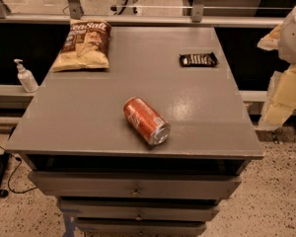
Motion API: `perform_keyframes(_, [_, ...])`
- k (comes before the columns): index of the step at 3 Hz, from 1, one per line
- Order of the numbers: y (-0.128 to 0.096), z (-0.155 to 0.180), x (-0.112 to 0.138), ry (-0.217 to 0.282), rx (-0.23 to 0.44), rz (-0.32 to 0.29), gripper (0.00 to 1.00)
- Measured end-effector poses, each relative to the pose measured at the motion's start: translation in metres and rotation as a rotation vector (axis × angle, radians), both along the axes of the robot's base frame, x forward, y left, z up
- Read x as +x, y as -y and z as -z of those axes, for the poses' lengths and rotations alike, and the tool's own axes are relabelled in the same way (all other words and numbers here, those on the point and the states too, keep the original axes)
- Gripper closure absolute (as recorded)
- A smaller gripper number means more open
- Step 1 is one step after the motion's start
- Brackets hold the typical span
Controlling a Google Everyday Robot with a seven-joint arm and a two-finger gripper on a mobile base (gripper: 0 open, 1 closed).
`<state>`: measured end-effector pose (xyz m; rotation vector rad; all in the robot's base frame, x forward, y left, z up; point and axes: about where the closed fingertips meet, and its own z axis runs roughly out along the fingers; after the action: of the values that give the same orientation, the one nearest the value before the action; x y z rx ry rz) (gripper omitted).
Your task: Move rxbar chocolate near coke can
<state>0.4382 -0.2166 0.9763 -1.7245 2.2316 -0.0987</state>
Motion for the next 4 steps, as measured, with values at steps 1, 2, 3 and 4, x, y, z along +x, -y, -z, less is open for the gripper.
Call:
perform_keyframes(1, [0.000,0.000,0.000,0.000,0.000,0.000,0.00])
perform_keyframes(2, [0.002,0.003,0.016,0.031,0.014,-0.002,0.00])
perform_keyframes(3, [0.011,0.015,0.055,0.075,0.093,-0.001,0.00])
perform_keyframes(4, [0.016,0.039,0.110,0.096,0.210,0.026,0.00])
